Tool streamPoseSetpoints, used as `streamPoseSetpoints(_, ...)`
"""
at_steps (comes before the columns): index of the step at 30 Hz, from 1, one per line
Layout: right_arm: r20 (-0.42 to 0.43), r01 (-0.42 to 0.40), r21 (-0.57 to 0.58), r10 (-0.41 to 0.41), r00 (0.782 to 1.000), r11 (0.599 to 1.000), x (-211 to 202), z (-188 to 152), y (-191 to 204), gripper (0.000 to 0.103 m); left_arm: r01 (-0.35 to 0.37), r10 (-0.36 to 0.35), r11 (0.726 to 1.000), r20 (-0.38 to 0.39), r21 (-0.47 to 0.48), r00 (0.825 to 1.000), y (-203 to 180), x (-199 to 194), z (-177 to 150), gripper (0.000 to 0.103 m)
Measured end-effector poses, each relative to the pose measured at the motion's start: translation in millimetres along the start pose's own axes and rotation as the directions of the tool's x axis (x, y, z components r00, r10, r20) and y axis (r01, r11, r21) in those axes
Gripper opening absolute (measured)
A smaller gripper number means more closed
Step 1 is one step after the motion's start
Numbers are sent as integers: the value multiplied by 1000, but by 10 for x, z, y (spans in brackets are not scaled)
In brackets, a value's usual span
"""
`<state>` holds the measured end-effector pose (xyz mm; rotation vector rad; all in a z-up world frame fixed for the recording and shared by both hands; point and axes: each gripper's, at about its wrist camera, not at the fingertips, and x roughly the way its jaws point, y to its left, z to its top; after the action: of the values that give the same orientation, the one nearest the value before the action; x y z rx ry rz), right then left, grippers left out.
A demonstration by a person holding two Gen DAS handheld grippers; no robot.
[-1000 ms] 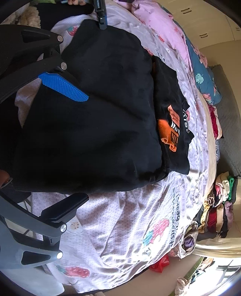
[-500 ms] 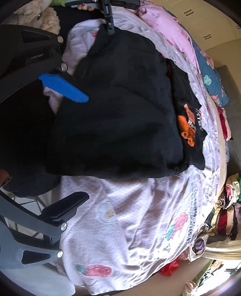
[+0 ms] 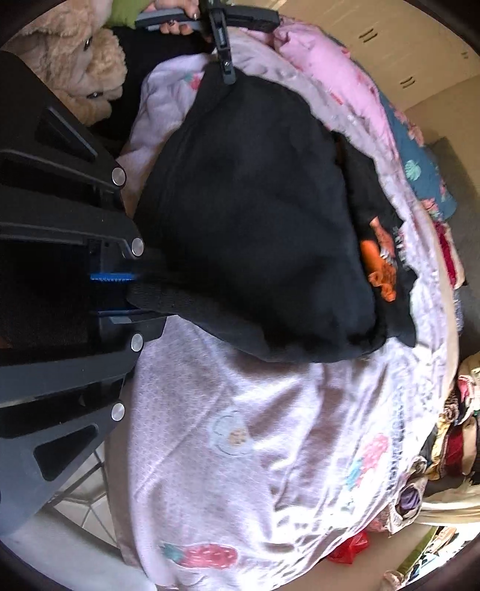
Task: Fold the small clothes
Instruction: 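Lift the hem with both tools, fold it toward the collar, and open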
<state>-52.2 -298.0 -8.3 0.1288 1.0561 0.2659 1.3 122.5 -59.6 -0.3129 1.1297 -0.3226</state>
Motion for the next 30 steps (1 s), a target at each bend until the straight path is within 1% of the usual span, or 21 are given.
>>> streamPoseSetpoints(4, 65, -34, 8, 33, 997, 999, -113, 112, 22, 9, 36, -36, 999, 56, -1, 998, -37, -191, 56, 2)
streamPoseSetpoints(9, 161, -73, 28, 67, 985, 997, -270, 273, 19, 9, 65, -66, 998, 122, 14, 990, -96, -411, 173, 2)
streamPoseSetpoints(12, 236, -66, 24, 59, 970, 998, -393, 340, 22, 9, 81, -82, 997, 184, 11, 980, -125, -542, 286, 2)
streamPoseSetpoints(15, 315, -70, 37, 55, 947, 997, -511, 473, 17, 9, 96, -95, 995, 242, 10, 966, -184, -623, 428, 2)
streamPoseSetpoints(16, 335, -68, 43, 50, 941, 997, -532, 523, 15, 9, 97, -96, 995, 251, 9, 963, -204, -627, 472, 2)
streamPoseSetpoints(20, 387, -69, 35, 50, 921, 997, -574, 702, 45, 9, 113, -105, 994, 305, -9, 946, -239, -698, 666, 2)
streamPoseSetpoints(24, 423, -75, 26, 57, 904, 997, -599, 882, 78, 9, 104, -90, 994, 360, -19, 929, -251, -842, 780, 2)
streamPoseSetpoints(27, 451, -79, 45, 50, 891, 996, -636, 1032, 63, 9, 113, -92, 993, 388, -31, 917, -234, -904, 883, 2)
streamPoseSetpoints(30, 471, -74, 53, 41, 881, 996, -656, 1157, 42, 9, 115, -86, 992, 407, -48, 910, -206, -939, 969, 2)
